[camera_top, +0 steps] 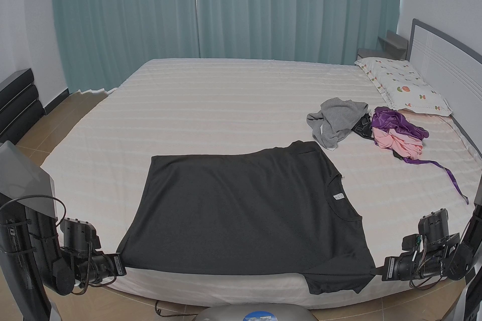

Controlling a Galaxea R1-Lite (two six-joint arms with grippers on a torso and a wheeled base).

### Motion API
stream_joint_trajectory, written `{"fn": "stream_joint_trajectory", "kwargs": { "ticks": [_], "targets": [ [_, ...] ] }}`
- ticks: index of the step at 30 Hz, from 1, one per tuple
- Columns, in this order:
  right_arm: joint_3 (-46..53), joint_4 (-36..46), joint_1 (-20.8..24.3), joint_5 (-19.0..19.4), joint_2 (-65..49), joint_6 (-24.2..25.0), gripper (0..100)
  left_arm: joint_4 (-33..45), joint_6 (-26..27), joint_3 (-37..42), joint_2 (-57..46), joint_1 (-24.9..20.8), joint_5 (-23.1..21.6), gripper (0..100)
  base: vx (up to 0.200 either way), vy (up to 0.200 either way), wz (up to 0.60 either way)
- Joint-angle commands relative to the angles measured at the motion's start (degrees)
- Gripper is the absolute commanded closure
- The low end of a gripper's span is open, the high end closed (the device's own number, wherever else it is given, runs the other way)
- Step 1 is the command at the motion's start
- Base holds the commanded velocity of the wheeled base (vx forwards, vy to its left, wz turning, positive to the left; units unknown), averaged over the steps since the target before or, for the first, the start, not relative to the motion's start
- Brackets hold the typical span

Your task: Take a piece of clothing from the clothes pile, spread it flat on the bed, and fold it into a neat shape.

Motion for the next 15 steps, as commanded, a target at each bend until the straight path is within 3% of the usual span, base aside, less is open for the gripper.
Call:
{"fn": "stream_joint_trajectory", "kwargs": {
  "ticks": [1,8,15],
  "targets": [
    [1.0,2.0,-0.1,-0.2,-2.4,-0.9,100,2.0,0.6,1.2,-0.3,0.2,0.2,100,0.0,0.0,0.0],
    [1.0,5.3,-0.1,-0.3,-4.6,-2.3,100,11.7,3.4,1.2,-6.5,-0.1,0.2,100,0.0,0.0,0.0],
    [1.0,9.8,0.1,-1.0,-10.1,-2.4,100,14.3,3.9,1.2,-7.1,-0.5,0.2,100,0.0,0.0,0.0]
  ]
}}
